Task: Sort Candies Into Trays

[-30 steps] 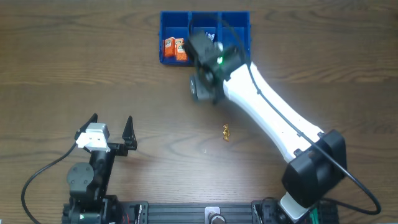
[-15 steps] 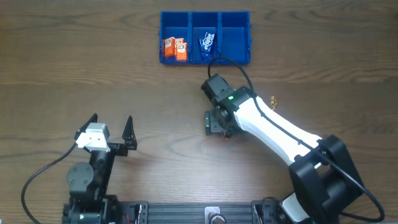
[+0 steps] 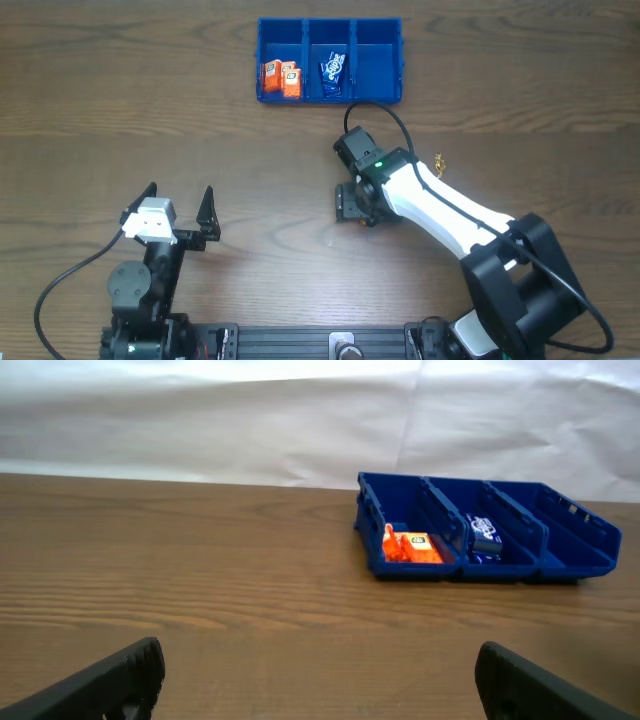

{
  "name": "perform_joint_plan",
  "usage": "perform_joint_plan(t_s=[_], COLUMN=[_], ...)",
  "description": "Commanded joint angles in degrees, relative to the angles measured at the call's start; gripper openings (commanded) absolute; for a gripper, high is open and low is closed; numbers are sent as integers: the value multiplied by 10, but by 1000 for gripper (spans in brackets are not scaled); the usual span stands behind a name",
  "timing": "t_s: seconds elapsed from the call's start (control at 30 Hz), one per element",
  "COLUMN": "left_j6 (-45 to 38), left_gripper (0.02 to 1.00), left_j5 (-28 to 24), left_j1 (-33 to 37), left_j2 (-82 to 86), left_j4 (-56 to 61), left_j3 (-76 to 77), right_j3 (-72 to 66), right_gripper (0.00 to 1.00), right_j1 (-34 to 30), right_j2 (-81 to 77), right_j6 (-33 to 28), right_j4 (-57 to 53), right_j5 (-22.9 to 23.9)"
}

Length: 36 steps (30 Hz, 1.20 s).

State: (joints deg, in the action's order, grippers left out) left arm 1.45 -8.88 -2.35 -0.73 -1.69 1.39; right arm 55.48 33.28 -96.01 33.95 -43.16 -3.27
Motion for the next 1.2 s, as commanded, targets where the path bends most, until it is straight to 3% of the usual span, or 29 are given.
perform_joint_plan(t_s=[0.03,0.3,0.77,1.2], left_j6=[-2,-2,-2,-2], left_gripper=[998,998,998,998], left_j5=[-11,-11,-11,-11], left_j1=[2,2,2,2], left_j2=[4,4,4,4], left_j4=[-19,-19,-19,-19], left_j3=[-11,-11,-11,-11], right_j3=[-4,-4,-4,-4], right_gripper=[733,617,564,275], right_j1=[-4,-4,-8,-8], right_j2=[-24,-25,-46,-47], right_j6=[5,5,5,5], right_j4=[12,11,10,16], right_j5=[7,13,28,28])
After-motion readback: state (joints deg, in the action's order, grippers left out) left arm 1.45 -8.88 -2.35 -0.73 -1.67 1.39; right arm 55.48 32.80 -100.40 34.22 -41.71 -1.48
